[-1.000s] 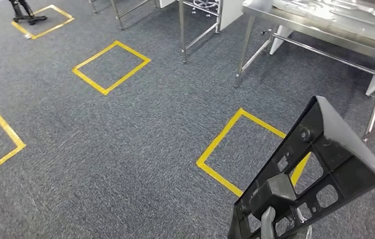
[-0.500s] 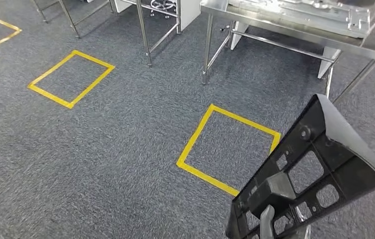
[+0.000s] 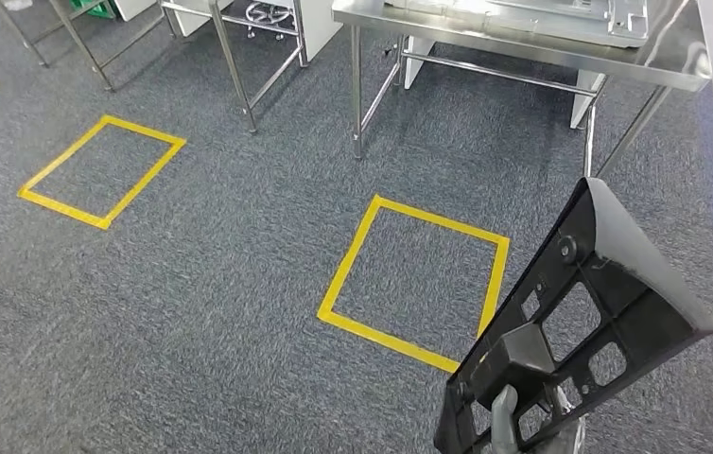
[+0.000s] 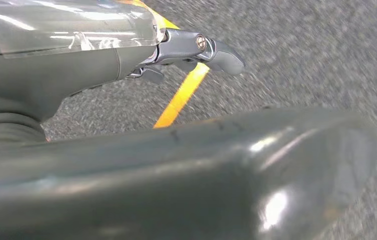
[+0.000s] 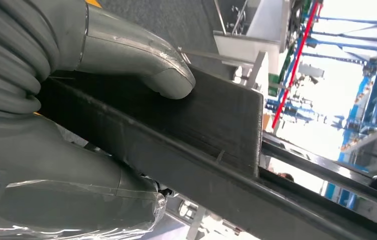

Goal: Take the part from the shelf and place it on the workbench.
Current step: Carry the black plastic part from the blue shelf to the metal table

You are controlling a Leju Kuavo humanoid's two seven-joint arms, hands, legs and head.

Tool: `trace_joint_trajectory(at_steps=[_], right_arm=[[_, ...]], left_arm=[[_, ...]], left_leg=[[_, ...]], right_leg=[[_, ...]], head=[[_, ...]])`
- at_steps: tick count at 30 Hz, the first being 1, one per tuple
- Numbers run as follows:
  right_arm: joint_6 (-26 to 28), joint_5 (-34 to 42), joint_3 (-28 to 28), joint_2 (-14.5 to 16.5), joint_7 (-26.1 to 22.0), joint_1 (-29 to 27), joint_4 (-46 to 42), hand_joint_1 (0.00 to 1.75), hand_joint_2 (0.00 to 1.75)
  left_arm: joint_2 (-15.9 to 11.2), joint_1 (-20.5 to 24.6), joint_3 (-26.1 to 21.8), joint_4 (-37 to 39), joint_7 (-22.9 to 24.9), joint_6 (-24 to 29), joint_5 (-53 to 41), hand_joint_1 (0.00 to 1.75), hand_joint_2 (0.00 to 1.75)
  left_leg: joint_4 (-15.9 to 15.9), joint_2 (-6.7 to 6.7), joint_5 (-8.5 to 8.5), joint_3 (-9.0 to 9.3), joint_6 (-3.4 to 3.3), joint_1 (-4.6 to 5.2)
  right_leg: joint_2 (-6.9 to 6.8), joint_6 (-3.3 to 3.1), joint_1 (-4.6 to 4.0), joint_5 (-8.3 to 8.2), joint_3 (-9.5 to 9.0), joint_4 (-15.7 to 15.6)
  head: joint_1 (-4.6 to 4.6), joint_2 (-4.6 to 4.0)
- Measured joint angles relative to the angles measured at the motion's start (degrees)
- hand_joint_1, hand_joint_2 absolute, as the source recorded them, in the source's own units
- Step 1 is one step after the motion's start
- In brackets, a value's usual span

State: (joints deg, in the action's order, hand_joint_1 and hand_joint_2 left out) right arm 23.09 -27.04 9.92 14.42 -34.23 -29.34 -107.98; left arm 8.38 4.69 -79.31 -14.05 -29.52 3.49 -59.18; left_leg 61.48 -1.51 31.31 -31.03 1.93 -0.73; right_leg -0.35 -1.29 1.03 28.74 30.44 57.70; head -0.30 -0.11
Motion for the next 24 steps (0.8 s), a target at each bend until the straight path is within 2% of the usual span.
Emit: trace_joint_trajectory(at_steps=[2,3,4,5,7,8,9,10,12,14,15,16,18,19,20,21,23,24], right_arm=[[0.3,-0.1,0.0,0.0,0.0,0.7,0.5,1.75,1.75],[0.4,-0.2,0.0,-0.1,0.0,0.9,0.7,1.75,1.75],[0.6,-0.3,0.0,-0.1,0.0,1.2,0.9,1.75,1.75],[0.6,-0.3,0.1,-0.2,0.1,1.3,1.1,1.75,1.75],[0.8,-0.5,0.2,-0.3,0.4,1.6,1.3,1.75,1.75],[0.8,-0.6,0.4,-0.4,0.6,1.7,1.3,1.75,1.75],[0.8,-0.7,0.6,-0.4,0.8,1.9,1.4,1.75,1.75],[0.8,-0.7,0.7,-0.5,1.0,2.0,1.4,1.75,1.75],[0.9,-0.7,0.9,-0.6,1.4,2.2,1.5,1.75,1.75],[1.1,-0.8,1.0,-0.7,2.2,2.2,1.5,1.75,1.75],[1.2,-0.8,1.0,-0.8,2.6,2.3,1.6,1.75,1.75],[1.3,-0.8,1.0,-0.9,3.0,2.5,1.7,1.75,1.75],[1.6,-0.7,1.0,-1.1,3.6,2.6,1.9,1.75,1.75],[1.7,-0.6,1.0,-1.2,3.9,2.6,2.0,1.75,1.75],[1.7,-0.5,1.0,-1.4,4.0,2.6,2.2,1.75,1.75],[1.8,-0.4,1.0,-1.5,4.2,2.6,2.3,1.75,1.75],[1.8,-0.2,1.0,-1.6,4.2,2.6,2.6,1.75,1.75],[1.7,-0.2,1.0,-1.7,4.3,2.7,2.7,1.75,1.75]], left_arm=[[-0.1,0.0,0.0,0.0,0.1,0.0,-0.1,0.00,0.00],[-0.1,-0.1,0.0,0.0,0.1,0.0,-0.1,0.00,0.00],[-0.2,-0.2,0.0,0.0,0.1,0.0,-0.2,0.00,0.00],[-0.2,-0.2,0.0,0.0,0.1,0.0,-0.2,0.00,0.00],[-0.4,-0.2,0.0,0.0,0.0,0.0,-0.2,0.00,0.00],[-0.6,-0.2,0.0,0.0,0.0,0.0,-0.3,0.00,0.00],[-0.7,-0.2,0.0,0.0,-0.1,0.0,-0.4,0.00,0.00],[-0.9,-0.1,0.0,0.0,-0.1,0.0,-0.4,0.00,0.00],[-1.0,0.0,0.0,0.0,-0.1,-0.1,-0.5,0.00,0.00],[-1.0,-0.1,0.0,0.0,-0.2,-0.1,-0.6,0.00,0.00],[-1.0,0.0,0.0,0.0,-0.2,-0.1,-0.7,0.00,0.00],[-1.0,0.0,0.0,0.0,-0.3,-0.1,-0.7,0.00,0.00],[-1.0,0.1,0.0,0.0,-0.2,-0.1,-0.6,0.00,0.00],[-1.0,0.0,0.0,0.0,-0.2,-0.1,-0.6,0.00,0.00],[-1.0,0.0,0.0,0.0,-0.2,-0.1,-0.6,0.00,0.00],[-1.0,-0.1,0.0,0.0,-0.1,-0.1,-0.6,0.00,0.00],[-1.0,-0.2,0.0,0.0,0.0,-0.1,-0.6,0.00,0.00],[-1.0,-0.2,0.0,0.0,0.0,-0.1,-0.6,0.00,0.00]], left_leg=[[8.3,0.78,3.17,-4.60,0.20,-0.02],[11.7,0.91,3.85,-6.84,0.23,-0.02],[13.3,0.97,3.34,-8.28,0.18,-0.01],[12.5,0.98,1.66,-8.60,0.04,0.01],[5.6,1.15,-3.66,-6.50,-0.65,0.17],[2.1,1.30,-5.41,-5.15,-1.08,0.33],[-0.5,1.40,-6.24,-4.04,-1.48,0.50],[-1.7,1.50,-6.14,-3.50,-1.76,0.67],[-2.7,1.49,-5.38,-3.02,-2.21,0.69],[-3.9,1.55,-5.08,-1.64,-2.77,0.33],[-4.5,1.57,-4.93,-0.71,-3.02,0.14],[-5.0,1.53,-4.72,0.14,-3.21,0.07],[-5.4,1.51,-4.14,1.04,-3.37,0.07],[-5.4,1.51,-3.72,1.47,-3.31,0.06],[-5.4,1.51,-3.29,1.93,-3.21,0.04],[-5.4,1.52,-2.73,2.63,-3.04,0.01],[-5.4,1.49,-1.54,4.09,-2.53,-0.07],[-5.3,1.49,-0.91,4.74,-2.16,-0.06]], right_leg=[[0.25,-0.50,-0.16,0.48,-0.55,0.0],[0.48,-0.62,-0.26,0.80,-0.91,0.0],[0.77,-0.65,-0.34,1.19,-1.38,0.0],[1.05,-0.62,-0.40,1.61,-1.95,0.0],[1.50,-0.47,-0.47,2.67,-3.38,0.0],[1.68,-0.25,-0.57,3.19,-3.91,0.0],[1.84,0.05,-0.60,3.61,-4.21,0.0],[1.94,0.36,-0.58,3.88,-4.31,-0.1],[1.98,1.15,-0.60,3.72,-4.49,-0.1],[1.68,1.86,-0.63,3.37,-4.36,1.5],[1.44,2.12,-0.61,3.69,-3.46,3.4],[1.21,2.38,-0.51,4.55,-1.71,6.3],[0.96,2.82,-0.31,7.25,3.13,12.7],[0.93,3.04,-0.18,8.11,5.53,15.1],[0.90,3.18,-0.08,8.11,7.12,16.2],[0.81,3.33,0.06,6.70,7.96,15.4],[0.40,3.31,0.30,0.70,6.72,8.8],[0.08,3.15,0.27,-1.39,5.89,5.3]], head=[[-0.13,-0.01],[-0.12,-0.01],[-0.13,-0.01],[-0.13,0.00],[-0.12,0.00],[-0.06,0.00],[-0.04,0.00],[0.01,0.00],[0.01,0.00],[0.10,0.00],[0.21,0.00],[0.32,0.00],[0.46,0.00],[0.46,0.00],[0.47,0.00],[0.48,0.00],[0.51,0.00],[0.51,0.00]])
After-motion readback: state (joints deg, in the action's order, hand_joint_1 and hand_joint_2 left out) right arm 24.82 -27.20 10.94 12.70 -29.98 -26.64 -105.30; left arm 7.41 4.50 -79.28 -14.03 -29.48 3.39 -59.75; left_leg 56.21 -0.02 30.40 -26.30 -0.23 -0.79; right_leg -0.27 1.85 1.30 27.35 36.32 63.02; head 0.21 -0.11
